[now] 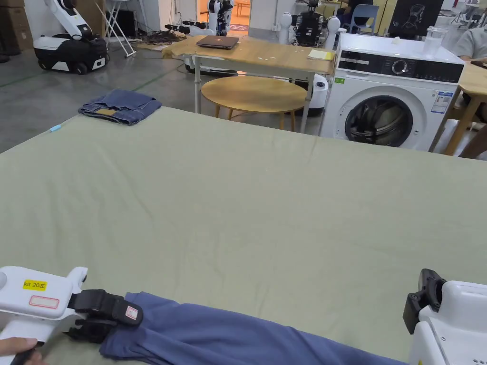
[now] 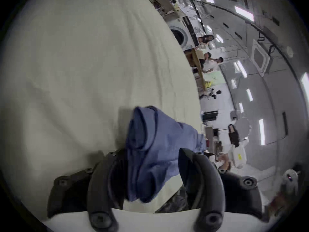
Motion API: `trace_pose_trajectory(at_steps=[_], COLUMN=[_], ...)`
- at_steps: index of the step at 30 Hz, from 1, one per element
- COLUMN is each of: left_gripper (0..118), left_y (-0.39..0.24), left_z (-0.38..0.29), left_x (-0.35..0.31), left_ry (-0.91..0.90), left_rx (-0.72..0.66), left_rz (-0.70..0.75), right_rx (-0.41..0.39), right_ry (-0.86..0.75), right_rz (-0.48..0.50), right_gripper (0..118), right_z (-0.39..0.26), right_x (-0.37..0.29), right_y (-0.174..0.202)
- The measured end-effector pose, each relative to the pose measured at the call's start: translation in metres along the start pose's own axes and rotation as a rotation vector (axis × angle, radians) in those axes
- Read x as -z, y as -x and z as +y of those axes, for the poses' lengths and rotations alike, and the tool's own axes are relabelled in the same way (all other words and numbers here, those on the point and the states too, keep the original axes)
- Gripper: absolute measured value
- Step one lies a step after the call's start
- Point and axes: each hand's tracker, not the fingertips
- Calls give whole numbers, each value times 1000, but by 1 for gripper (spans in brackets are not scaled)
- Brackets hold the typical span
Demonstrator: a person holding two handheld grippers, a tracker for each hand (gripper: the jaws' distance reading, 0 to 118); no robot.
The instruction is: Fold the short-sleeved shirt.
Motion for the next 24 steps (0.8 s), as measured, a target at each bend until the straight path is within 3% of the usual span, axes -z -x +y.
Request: trace_pose_trajectory(at_steps=[4, 6, 7, 9, 12, 24], left_gripper=[56, 51, 41, 7, 3, 2], left_y=[5, 1, -2, -3, -6, -67], left_z=[0, 1, 0, 2, -4, -3], left_x=[27, 32, 33, 33, 31, -16], left_ry=[0, -7, -21, -34, -51, -129], left_rx=[-40, -18, 4, 36, 33, 151], left_rz=[-120, -104, -98, 44, 20, 153], right_rx=[9, 14, 15, 10, 7, 11], right_ry=[18, 28, 31, 37, 42, 15], right_rz=[7, 14, 16, 18, 23, -6], right_gripper=[0, 0, 0, 0, 0, 0], right_z=[-3, -5, -5, -7, -8, 1], right_x=[3, 4, 5, 6, 7, 7], right_y=[2, 2, 2, 4, 4, -14])
